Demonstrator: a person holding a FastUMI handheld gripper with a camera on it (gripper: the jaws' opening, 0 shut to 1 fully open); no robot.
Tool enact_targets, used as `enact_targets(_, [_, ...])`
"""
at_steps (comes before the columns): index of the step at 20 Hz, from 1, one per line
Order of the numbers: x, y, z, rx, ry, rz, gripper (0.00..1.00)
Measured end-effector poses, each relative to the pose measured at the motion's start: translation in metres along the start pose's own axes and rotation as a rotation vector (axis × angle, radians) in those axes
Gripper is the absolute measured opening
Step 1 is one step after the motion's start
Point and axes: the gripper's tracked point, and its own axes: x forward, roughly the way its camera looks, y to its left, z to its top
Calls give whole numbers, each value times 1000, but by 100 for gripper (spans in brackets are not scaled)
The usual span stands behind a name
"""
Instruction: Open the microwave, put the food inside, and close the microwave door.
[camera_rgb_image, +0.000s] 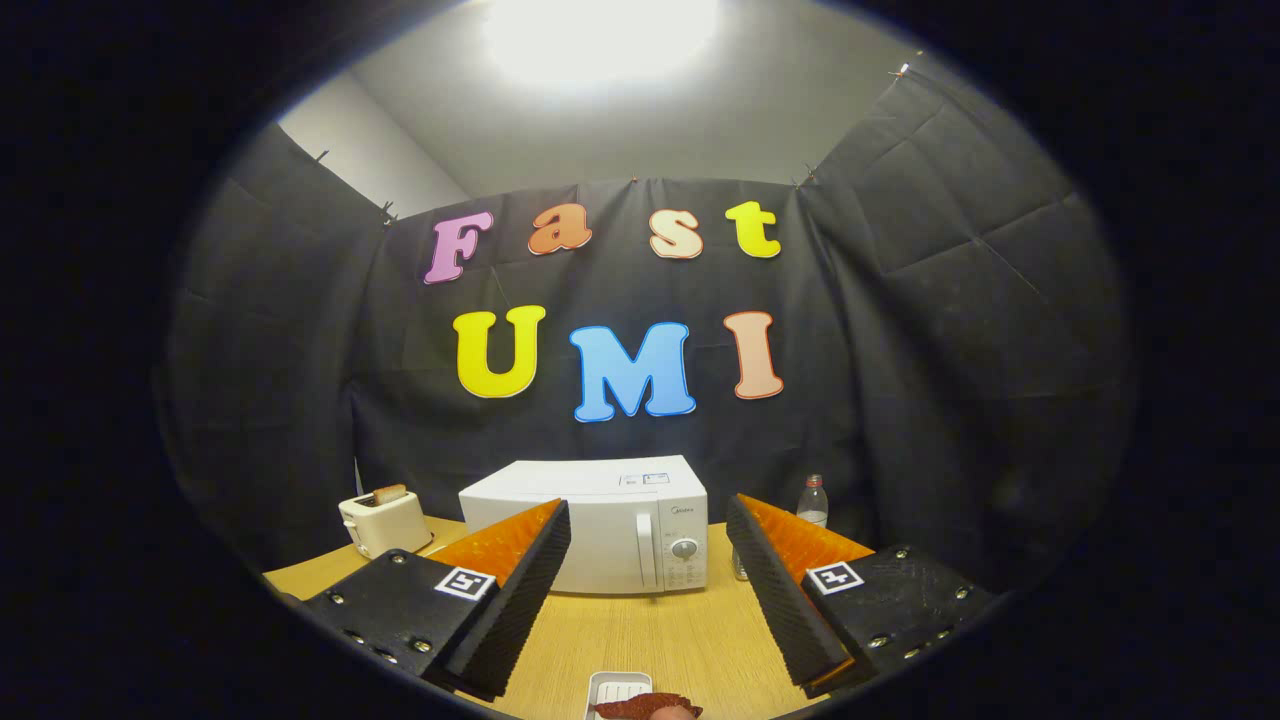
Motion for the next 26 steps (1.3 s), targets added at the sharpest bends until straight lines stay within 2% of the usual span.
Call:
enact_targets(11, [39, -5, 7, 21, -21, -1, 97])
enact_targets(19, [112, -36, -1, 1, -16, -15, 97])
enact_targets(26, [195, -58, -44, -4, 49, -15, 98])
